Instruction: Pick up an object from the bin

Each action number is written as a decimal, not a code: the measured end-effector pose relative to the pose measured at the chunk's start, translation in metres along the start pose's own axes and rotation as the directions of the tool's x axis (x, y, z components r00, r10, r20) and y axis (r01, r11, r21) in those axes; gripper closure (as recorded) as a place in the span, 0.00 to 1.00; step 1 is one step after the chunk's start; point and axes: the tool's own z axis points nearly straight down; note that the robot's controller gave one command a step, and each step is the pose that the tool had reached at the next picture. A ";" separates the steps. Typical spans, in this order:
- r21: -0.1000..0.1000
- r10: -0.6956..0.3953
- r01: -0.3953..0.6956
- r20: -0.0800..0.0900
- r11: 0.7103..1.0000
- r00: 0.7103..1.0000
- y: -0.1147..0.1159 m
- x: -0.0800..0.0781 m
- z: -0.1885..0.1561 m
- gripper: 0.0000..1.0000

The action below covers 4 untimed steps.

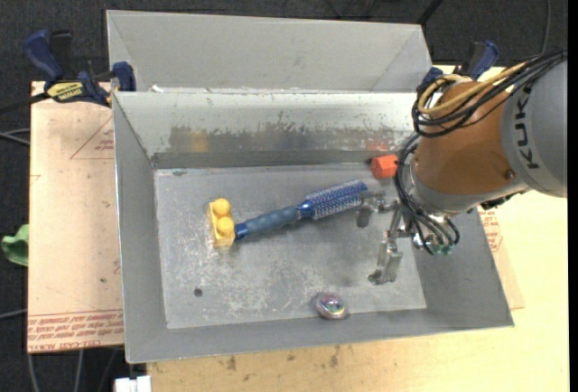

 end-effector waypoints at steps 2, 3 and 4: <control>-0.002 -0.020 0.020 0.021 1.000 1.000 0.080 -0.078 0.049 0.00; -0.001 -0.016 0.016 0.015 1.000 1.000 0.078 -0.077 0.047 1.00; 0.002 -0.097 0.097 0.018 0.995 0.995 0.086 -0.061 -0.104 1.00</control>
Offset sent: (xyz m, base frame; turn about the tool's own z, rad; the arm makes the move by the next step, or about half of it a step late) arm 0.0384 0.0216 0.0001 0.0106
